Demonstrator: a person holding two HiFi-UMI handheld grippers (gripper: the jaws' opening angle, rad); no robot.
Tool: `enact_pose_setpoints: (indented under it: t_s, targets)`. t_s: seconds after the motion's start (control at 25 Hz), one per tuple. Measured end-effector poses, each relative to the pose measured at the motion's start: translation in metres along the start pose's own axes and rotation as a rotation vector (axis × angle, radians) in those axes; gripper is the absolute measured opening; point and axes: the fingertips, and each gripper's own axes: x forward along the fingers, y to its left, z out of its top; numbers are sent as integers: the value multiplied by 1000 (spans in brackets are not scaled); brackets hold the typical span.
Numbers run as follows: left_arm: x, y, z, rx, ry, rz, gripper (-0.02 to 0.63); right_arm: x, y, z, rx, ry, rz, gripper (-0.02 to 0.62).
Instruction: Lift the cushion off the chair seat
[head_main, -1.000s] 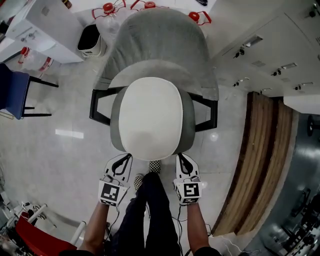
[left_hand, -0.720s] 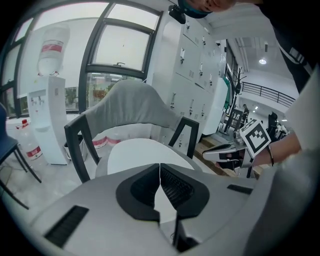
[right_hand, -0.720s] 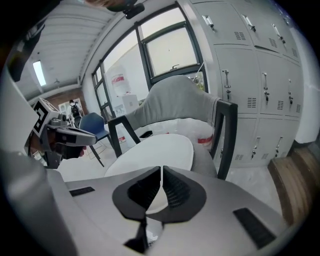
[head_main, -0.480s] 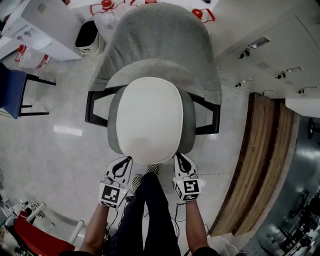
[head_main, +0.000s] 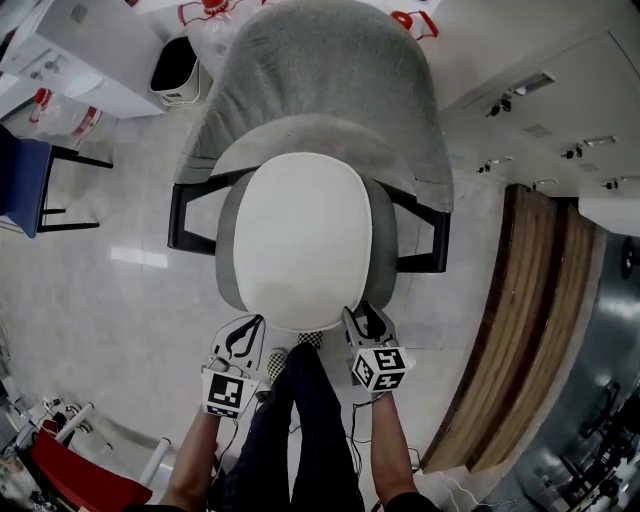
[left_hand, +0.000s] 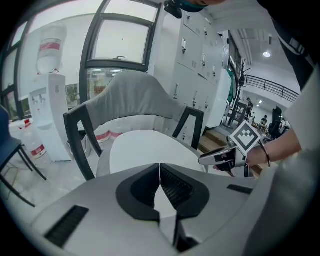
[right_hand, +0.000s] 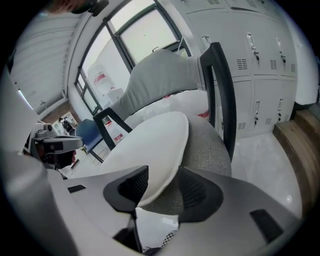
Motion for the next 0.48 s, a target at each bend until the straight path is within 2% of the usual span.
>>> enact_pose_setpoints:
  t_s: [0.08, 0.28, 0.48]
  targets:
    - [1, 1, 0, -1, -13, 0, 18, 3, -1, -3, 31, 4, 9, 190]
    - [4, 2, -3, -3, 21, 1, 18, 12, 2, -6, 100, 14, 46, 210]
    - [5, 4, -7, -4, 31, 9, 18, 19, 0, -9, 128, 33, 45, 212]
